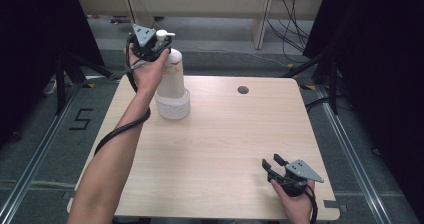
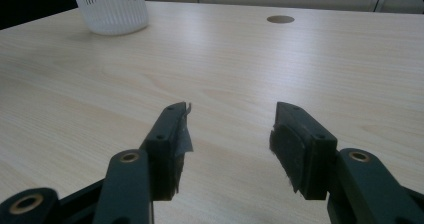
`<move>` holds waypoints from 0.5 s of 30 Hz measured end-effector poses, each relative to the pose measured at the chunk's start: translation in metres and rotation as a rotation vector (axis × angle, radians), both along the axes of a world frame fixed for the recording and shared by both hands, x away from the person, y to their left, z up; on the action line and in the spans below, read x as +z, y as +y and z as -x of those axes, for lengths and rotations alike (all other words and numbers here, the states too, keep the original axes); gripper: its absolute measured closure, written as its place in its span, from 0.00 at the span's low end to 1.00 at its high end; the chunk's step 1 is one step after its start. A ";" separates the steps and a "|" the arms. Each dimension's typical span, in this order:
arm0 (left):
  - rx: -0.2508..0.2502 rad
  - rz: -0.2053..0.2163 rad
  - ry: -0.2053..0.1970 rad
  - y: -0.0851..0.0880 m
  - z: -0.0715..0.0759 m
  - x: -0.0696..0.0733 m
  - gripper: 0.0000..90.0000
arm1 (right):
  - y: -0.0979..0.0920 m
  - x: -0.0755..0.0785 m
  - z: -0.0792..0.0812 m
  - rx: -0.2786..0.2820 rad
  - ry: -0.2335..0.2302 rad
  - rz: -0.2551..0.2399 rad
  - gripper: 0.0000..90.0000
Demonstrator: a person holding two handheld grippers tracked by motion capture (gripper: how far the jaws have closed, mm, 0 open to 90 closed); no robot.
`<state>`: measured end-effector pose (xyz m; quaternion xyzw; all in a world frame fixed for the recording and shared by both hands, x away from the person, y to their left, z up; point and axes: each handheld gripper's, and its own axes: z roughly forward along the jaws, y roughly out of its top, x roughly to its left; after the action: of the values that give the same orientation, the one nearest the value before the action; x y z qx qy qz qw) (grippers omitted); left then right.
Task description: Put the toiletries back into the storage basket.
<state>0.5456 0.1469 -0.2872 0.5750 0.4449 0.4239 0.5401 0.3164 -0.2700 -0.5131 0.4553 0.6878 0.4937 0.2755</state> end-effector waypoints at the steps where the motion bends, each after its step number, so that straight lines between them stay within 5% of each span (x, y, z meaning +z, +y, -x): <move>1: 0.002 0.000 0.003 0.000 0.000 -0.001 0.65 | 0.000 0.000 0.000 0.000 0.001 0.001 0.54; 15: 0.008 -0.011 0.030 0.001 -0.005 -0.011 0.65 | 0.000 -0.001 -0.001 0.003 -0.011 -0.005 0.54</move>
<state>0.5501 0.1478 -0.2979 0.5825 0.4530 0.4199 0.5284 0.3169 -0.2695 -0.5138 0.4522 0.6857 0.4983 0.2775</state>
